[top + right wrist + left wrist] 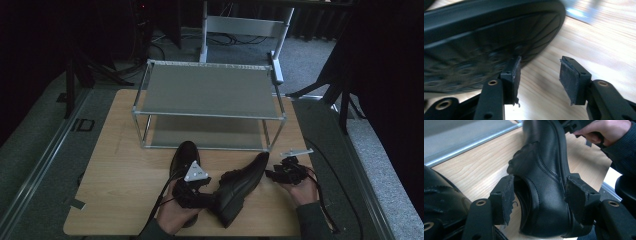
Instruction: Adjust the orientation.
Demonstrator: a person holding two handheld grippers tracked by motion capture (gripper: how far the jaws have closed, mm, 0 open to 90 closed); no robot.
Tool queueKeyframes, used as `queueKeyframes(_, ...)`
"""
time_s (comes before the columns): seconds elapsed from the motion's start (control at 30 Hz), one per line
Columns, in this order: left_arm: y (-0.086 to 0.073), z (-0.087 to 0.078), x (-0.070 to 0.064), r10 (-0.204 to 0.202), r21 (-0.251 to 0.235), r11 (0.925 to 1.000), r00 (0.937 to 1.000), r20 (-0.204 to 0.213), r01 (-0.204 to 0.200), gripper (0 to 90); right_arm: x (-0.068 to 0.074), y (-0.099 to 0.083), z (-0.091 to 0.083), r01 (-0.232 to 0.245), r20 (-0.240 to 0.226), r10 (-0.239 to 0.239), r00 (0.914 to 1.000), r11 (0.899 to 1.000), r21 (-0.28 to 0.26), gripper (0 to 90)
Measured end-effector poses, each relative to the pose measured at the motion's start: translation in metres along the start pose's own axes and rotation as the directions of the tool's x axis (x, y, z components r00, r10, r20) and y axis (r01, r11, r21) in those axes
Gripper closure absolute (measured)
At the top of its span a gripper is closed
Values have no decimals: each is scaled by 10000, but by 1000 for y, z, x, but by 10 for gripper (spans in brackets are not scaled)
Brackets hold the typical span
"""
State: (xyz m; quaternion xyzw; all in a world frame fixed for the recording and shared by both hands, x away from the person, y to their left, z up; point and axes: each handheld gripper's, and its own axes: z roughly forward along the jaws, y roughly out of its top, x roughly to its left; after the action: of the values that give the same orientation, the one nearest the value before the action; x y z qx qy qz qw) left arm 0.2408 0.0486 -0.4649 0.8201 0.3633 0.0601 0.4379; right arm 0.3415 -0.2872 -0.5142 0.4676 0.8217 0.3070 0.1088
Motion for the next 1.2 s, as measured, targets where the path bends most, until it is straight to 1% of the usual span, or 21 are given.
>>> queueKeyframes(0.03,0,0,1,-2,22,10000,10000,-10,2,415,3,3,3,146,61,-146,9999,9999,-47,525)
queueKeyframes(0.07,-1,-1,1,-43,7,10000,10000,-30,43,415,6,6,5,190,41,-190,9998,9998,-100,525)
queueKeyframes(0.1,-1,-1,2,-42,19,10000,10000,-34,42,415,8,8,7,210,-43,-211,9998,9997,-120,525)
queueKeyframes(0.13,-1,-1,2,-39,31,10000,10000,-35,39,416,11,11,9,332,-65,-334,9994,9992,-200,523)
queueKeyframes(0.2,-2,-1,3,-120,10,9999,9999,-68,120,416,16,14,12,401,-130,-404,9991,9991,-168,524)
queueKeyframes(0.3,-2,-3,4,-128,-10,9999,9999,-110,127,416,24,16,5,546,135,-545,9984,9984,-113,497)
queueKeyframes(0.33,-3,-4,4,-167,-46,9999,9998,-121,167,416,28,15,-1,599,226,-593,9980,9978,-270,479)
queueKeyframes(0.4,-2,-4,6,-162,-30,9999,9998,-146,161,416,34,13,-11,696,73,-693,9976,9953,-672,471)
queueKeyframes(0.43,-3,-4,6,-201,-61,9998,9997,-164,200,416,37,13,-17,859,196,-846,9962,9929,-817,462)
queueKeyframes(0.47,-2,-4,7,-215,-59,9998,9996,-175,214,416,41,13,-23,890,196,-874,9960,9906,-1042,458)
queueKeyframes(0.53,-2,-4,7,-242,-36,9997,9995,-185,241,416,45,16,-34,846,24,-853,9964,9848,-1519,447)
queueKeyframes(0.6,-3,-5,7,-262,-66,9996,9994,-214,260,416,50,20,-41,953,52,-960,9954,9781,-1851,424)
queueKeyframes(0.7,-3,-5,7,-291,-138,9995,9993,-226,288,416,56,27,-46,1039,-159,-1098,9938,9713,-2141,407)
queueKeyframes(0.77,-3,-6,8,-292,-126,9995,9993,-245,289,416,58,29,-45,1074,-131,-1130,9935,9701,-2177,403)
queueKeyframes(0.87,-4,-7,10,-311,-152,9994,9991,-285,307,416,56,33,-35,814,-163,-866,9961,9749,-2071,400)
queueKeyframes(0.93,-4,-8,11,-351,-167,9993,9989,-314,346,416,54,33,-33,606,-381,-699,9968,9765,-2068,409)
queueKeyframes(1.03,-4,-11,13,-377,-232,9991,9986,-367,369,416,51,31,-34,410,-624,-546,9966,9786,-2016,434)
queueKeyframes(1.13,-4,-13,14,-416,-319,9987,9982,-433,403,416,42,26,-39,20,-974,-208,9950,9818,-1897,450)
queueKeyframes(1.2,-4,-14,15,-433,-342,9985,9979,-483,417,416,36,19,-45,-113,-1045,-81,9945,9830,-1831,466)
